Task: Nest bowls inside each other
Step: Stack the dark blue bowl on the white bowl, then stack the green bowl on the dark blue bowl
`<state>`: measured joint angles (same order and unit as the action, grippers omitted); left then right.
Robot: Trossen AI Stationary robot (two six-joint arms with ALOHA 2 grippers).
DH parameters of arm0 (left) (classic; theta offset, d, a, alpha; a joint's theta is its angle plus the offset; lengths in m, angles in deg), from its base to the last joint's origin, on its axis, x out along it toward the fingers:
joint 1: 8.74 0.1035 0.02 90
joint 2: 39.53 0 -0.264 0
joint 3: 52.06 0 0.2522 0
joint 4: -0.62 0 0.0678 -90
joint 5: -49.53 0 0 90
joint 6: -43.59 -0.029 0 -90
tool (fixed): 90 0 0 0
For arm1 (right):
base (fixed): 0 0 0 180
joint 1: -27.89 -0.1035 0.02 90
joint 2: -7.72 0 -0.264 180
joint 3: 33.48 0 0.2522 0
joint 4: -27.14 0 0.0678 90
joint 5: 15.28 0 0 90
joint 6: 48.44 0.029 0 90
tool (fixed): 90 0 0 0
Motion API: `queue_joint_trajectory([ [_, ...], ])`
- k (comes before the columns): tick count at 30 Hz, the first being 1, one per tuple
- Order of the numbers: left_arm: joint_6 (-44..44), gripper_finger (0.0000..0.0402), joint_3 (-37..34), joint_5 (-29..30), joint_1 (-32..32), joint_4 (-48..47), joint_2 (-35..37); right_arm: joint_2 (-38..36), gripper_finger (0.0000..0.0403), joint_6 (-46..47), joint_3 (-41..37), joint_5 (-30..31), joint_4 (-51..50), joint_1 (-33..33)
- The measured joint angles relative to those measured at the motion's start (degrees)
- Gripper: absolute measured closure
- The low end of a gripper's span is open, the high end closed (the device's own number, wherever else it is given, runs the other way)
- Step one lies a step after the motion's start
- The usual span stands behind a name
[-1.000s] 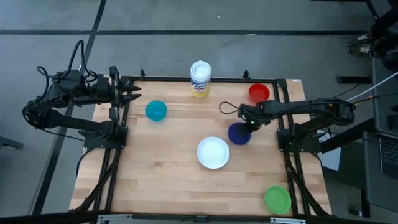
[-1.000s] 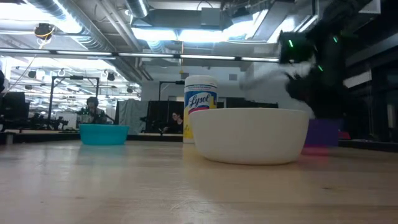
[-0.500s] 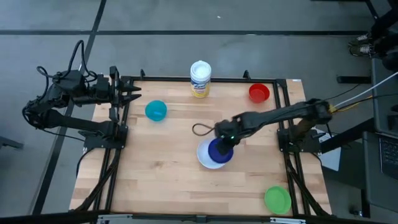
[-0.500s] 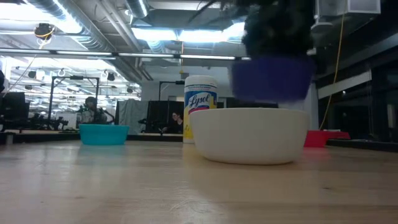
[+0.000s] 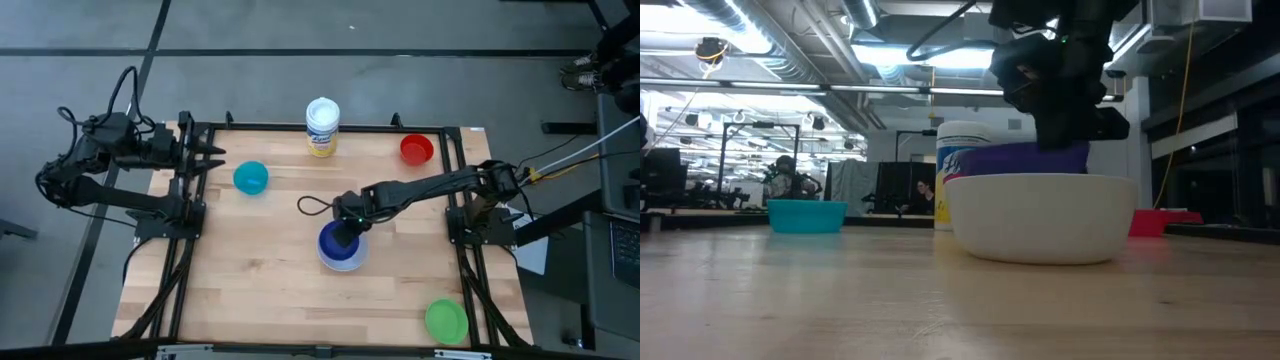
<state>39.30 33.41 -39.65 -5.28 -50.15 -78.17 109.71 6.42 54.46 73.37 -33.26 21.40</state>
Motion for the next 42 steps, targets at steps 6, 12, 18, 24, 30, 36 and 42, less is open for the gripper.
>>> queue_joint_trajectory([
  [6,-0.35,0.0307,-0.02,-0.79,0.0,-0.02,1.25,0.0,0.0298,1.79,0.0,-0.84,-1.15,-0.23],
  [12,-0.85,0.0307,-0.02,-0.85,0.01,-0.07,2.57,-0.02,0.0287,5.6,0.0,-1.05,-3.21,-3.46],
  [18,-1.51,0.0307,-0.02,-0.81,0.02,-0.66,4.21,-5.9,0.0301,15.41,-0.11,-1.29,-9.13,-13.24],
  [24,-3.54,0.0307,-0.02,-0.5,0.02,-0.92,4.84,-14.36,0.0315,40.13,-0.11,-3.45,-9.89,-29.31],
  [30,-4.55,0.0307,-0.02,-0.48,0.02,-0.94,4.77,-14.56,0.0294,59.71,-0.07,-10.42,-4.18,-43.44],
  [36,-5.07,0.0307,-0.02,-0.46,0.02,-0.94,4.79,-11.51,0.0258,61.64,-0.07,-13.28,-4.94,-47.62],
  [42,-4.57,0.0307,-0.02,-0.54,0.02,-0.94,4.79,-4.97,0.0228,61.3,-0.07,-13.26,-4.08,-49.67],
])
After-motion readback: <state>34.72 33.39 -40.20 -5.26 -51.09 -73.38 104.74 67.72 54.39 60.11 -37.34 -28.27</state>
